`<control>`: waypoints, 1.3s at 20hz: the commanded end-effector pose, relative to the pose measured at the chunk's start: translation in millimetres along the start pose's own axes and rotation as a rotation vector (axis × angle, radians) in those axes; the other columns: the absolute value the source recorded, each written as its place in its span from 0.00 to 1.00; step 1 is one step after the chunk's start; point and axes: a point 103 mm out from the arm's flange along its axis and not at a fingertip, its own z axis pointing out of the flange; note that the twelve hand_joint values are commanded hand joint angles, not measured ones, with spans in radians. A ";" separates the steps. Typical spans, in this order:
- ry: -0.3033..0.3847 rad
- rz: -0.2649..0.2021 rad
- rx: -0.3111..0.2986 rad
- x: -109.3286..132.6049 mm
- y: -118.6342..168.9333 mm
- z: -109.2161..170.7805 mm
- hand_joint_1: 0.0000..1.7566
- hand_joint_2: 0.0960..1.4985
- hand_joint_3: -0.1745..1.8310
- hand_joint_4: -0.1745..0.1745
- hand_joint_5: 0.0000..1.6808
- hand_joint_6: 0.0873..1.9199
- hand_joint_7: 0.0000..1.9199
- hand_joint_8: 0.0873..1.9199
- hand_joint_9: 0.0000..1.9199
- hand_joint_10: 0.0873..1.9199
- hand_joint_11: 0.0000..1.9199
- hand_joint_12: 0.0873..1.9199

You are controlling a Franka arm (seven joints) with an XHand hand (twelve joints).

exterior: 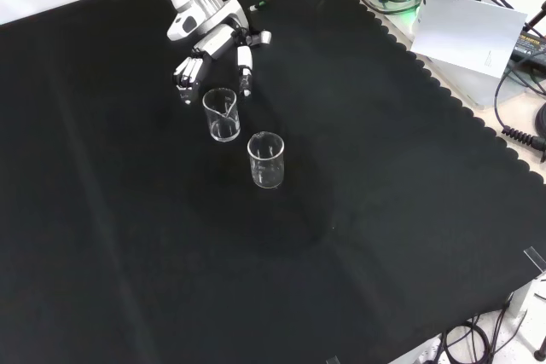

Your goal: Pick up the beaker on the right.

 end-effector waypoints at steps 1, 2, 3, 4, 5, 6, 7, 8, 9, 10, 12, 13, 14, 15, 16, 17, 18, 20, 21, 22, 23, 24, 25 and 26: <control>0.048 -0.018 -0.033 -1.3 1.9 8.7 0.46 0.52 0.00 0.36 0.23 0.00 0.12 0.32 0.17 0.30 0.00 0.70; 0.050 -0.021 -0.035 -1.0 2.8 10.0 0.46 0.52 0.00 0.36 0.23 0.00 0.12 0.32 0.16 0.30 0.00 0.70; 0.055 -0.025 -0.039 -0.9 3.5 11.3 0.46 0.52 0.00 0.36 0.23 0.00 0.12 0.32 0.16 0.30 0.00 0.70; 0.064 -0.027 -0.042 -0.6 4.4 12.7 0.46 0.52 0.00 0.36 0.23 0.00 0.12 0.32 0.16 0.30 0.00 0.70; 0.065 -0.030 -0.044 -0.4 5.2 13.8 0.46 0.52 0.00 0.36 0.23 0.00 0.12 0.32 0.16 0.30 0.00 0.69; 0.065 -0.031 -0.048 -0.2 6.0 15.0 0.46 0.52 0.00 0.36 0.23 0.00 0.12 0.32 0.16 0.30 0.00 0.69; 0.069 -0.032 -0.053 -0.4 7.0 15.9 0.46 0.52 0.00 0.36 0.23 0.00 0.12 0.32 0.16 0.30 0.00 0.69; 0.072 -0.034 -0.056 -0.8 8.1 16.8 0.46 0.52 0.00 0.36 0.24 0.00 0.12 0.32 0.16 0.30 0.00 0.69; 0.071 -0.036 -0.057 -1.0 9.1 17.6 0.46 0.52 0.00 0.36 0.24 0.00 0.12 0.32 0.16 0.30 0.00 0.69; 0.072 -0.037 -0.056 -1.2 10.3 18.3 0.47 0.52 0.00 0.36 0.24 0.00 0.12 0.32 0.16 0.30 0.00 0.69; 0.075 -0.038 -0.057 -1.4 12.3 19.4 0.47 0.52 0.00 0.36 0.24 0.00 0.12 0.32 0.16 0.30 0.00 0.69; 0.076 -0.037 -0.059 -1.5 13.1 20.0 0.47 0.52 0.00 0.36 0.24 0.00 0.12 0.32 0.16 0.30 0.00 0.69; 0.074 -0.037 -0.065 -1.7 13.7 20.5 0.47 0.52 0.00 0.36 0.24 0.00 0.12 0.32 0.16 0.30 0.00 0.69; 0.074 -0.036 -0.072 -2.2 14.2 21.1 0.47 0.52 0.00 0.37 0.24 0.00 0.12 0.32 0.16 0.30 0.00 0.69; 0.074 -0.035 -0.082 -2.9 14.6 21.6 0.47 0.52 0.00 0.37 0.24 0.00 0.12 0.32 0.16 0.30 0.00 0.69; 0.078 -0.034 -0.085 -3.5 15.3 22.2 0.47 0.52 0.00 0.37 0.24 0.00 0.12 0.32 0.16 0.30 0.00 0.69; 0.079 -0.034 -0.087 -4.2 15.8 22.5 0.47 0.52 0.00 0.37 0.24 0.00 0.12 0.32 0.16 0.30 0.00 0.69; 0.082 -0.034 -0.091 -5.5 16.6 23.2 0.48 0.52 0.00 0.37 0.25 0.00 0.12 0.32 0.16 0.30 0.00 0.69; 0.085 -0.034 -0.091 -6.5 16.9 23.7 0.48 0.52 0.00 0.37 0.25 0.00 0.12 0.32 0.16 0.30 0.00 0.69; 0.088 -0.034 -0.089 -7.5 17.1 24.3 0.48 0.52 0.00 0.37 0.25 0.00 0.12 0.32 0.16 0.30 0.00 0.69; 0.091 -0.035 -0.087 -8.2 17.3 25.0 0.48 0.52 0.00 0.37 0.25 0.00 0.12 0.32 0.17 0.30 0.00 0.69; 0.096 -0.035 -0.084 -9.0 17.5 25.6 0.48 0.52 0.00 0.37 0.25 0.00 0.12 0.32 0.17 0.30 0.00 0.69; 0.099 -0.036 -0.082 -9.3 17.7 26.2 0.48 0.52 0.00 0.37 0.25 0.00 0.12 0.32 0.17 0.30 0.00 0.69; 0.103 -0.038 -0.080 -9.5 18.2 26.8 0.48 0.52 0.00 0.37 0.25 0.00 0.12 0.32 0.17 0.30 0.00 0.68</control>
